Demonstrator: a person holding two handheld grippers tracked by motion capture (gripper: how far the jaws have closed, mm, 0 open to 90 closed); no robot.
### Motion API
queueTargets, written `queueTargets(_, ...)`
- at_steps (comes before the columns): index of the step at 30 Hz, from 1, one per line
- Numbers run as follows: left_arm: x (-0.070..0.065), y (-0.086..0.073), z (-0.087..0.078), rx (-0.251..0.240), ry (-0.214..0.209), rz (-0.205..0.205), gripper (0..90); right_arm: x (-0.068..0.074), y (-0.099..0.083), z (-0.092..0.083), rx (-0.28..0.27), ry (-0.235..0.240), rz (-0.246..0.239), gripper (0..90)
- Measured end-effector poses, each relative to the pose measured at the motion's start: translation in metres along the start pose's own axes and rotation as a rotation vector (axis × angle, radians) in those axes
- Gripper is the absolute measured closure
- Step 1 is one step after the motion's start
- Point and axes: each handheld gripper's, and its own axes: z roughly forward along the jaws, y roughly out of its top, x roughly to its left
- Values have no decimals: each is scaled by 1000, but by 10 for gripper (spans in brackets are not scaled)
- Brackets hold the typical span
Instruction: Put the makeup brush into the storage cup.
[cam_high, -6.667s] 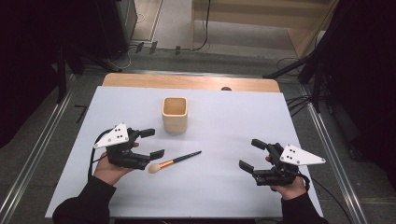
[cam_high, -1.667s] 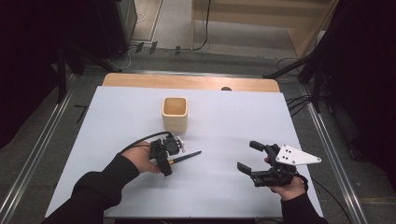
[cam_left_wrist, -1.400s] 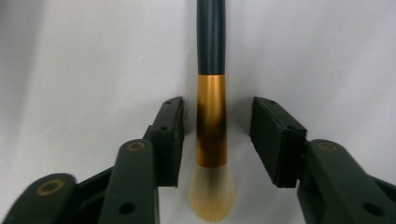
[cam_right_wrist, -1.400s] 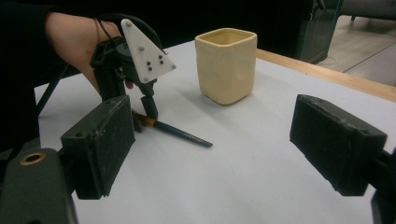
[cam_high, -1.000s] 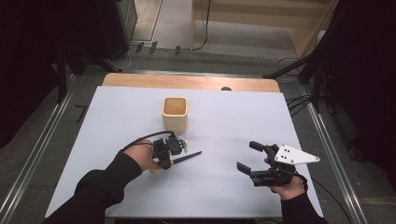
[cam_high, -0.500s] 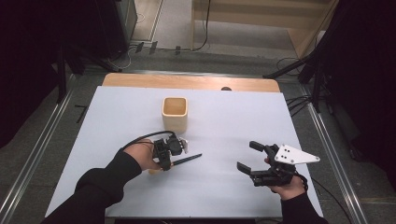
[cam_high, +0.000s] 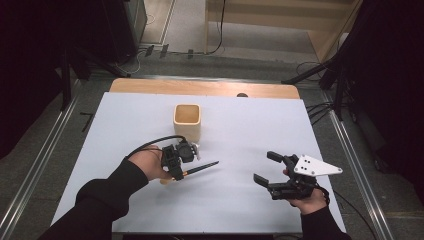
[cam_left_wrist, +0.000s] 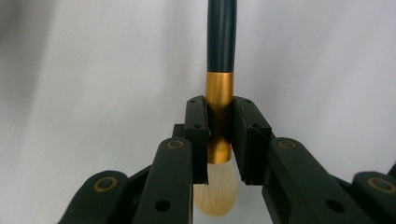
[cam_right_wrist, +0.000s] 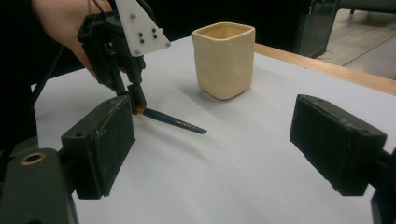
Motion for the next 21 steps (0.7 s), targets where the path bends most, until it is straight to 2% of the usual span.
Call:
queueTargets(1, 0, 0, -2, 4, -3, -1, 782, 0, 0, 0, 0, 0, -1, 146)
queueTargets(8, 1, -5, -16, -75, -23, -22, 782, 0, 0, 0, 1, 1, -3, 146)
queueTargets(9, 0, -6, -17, -103, -26, -34, 782, 0, 0, 0, 0, 2, -2, 146)
queueTargets(10, 1, -7, -19, -102, -29, -28, 782, 0, 0, 0, 1, 2, -2, 146)
queueTargets(13, 1, -11, -24, -152, -38, -49, 782, 0, 0, 0, 2, 4, -1, 146)
queueTargets(20, 4, -23, -33, -259, -89, -74, 782, 0, 0, 1, 5, 6, -1, 146)
queueTargets(21, 4, -25, -35, -287, -96, -72, 782, 0, 0, 1, 6, 6, -1, 146)
